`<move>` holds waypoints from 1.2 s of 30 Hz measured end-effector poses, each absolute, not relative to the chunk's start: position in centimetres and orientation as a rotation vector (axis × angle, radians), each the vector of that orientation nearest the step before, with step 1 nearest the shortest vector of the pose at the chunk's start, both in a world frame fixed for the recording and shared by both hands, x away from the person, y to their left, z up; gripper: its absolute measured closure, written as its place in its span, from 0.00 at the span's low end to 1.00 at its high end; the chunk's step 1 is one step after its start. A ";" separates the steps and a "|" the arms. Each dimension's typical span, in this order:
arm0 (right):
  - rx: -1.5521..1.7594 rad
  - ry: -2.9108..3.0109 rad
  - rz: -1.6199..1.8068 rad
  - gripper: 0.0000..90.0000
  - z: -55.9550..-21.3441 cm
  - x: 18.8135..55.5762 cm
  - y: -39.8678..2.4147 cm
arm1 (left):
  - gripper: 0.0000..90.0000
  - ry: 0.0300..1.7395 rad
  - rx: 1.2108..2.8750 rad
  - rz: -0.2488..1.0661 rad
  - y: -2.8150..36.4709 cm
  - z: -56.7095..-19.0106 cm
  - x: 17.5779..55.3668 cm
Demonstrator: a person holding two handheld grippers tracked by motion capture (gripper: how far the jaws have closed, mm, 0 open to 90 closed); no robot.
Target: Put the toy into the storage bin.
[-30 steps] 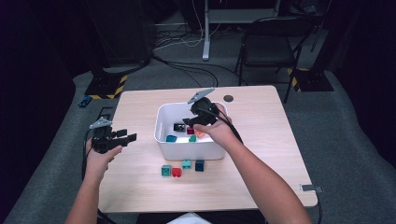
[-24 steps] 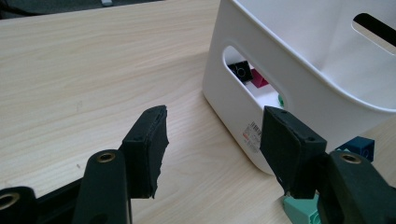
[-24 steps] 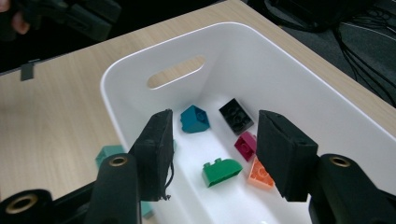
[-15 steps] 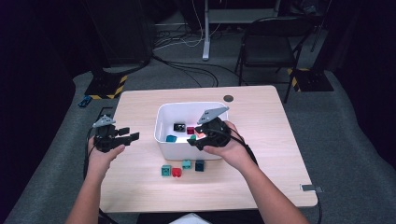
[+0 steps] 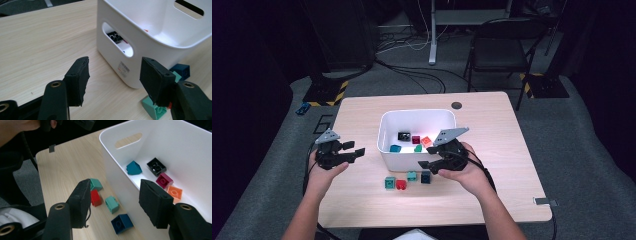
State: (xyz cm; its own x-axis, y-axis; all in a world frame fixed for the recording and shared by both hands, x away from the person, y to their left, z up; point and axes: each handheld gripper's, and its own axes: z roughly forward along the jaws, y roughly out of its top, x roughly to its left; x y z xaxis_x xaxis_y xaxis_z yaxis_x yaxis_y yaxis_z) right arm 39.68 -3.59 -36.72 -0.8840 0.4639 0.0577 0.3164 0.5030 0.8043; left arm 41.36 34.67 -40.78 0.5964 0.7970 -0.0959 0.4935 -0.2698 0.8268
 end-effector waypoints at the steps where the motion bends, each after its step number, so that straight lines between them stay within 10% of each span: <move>1: 0.659 2.582 1.308 0.46 -36.7 39.6 -3.8 | 0.44 1.013 1.948 0.434 34.5 -40.8 41.2; 36: 0.736 2.532 1.363 0.44 -37.0 38.3 -5.9 | 0.46 0.918 2.120 0.253 28.8 -47.6 38.2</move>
State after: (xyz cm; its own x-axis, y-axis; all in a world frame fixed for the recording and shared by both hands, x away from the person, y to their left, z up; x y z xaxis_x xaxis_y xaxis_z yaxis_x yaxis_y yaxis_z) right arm 38.28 -5.94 -36.95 -0.8631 0.4988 0.0786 0.3405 0.4598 0.8201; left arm 38.17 28.82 -47.61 0.7173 0.6862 -0.1207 0.5271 -0.4212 0.7381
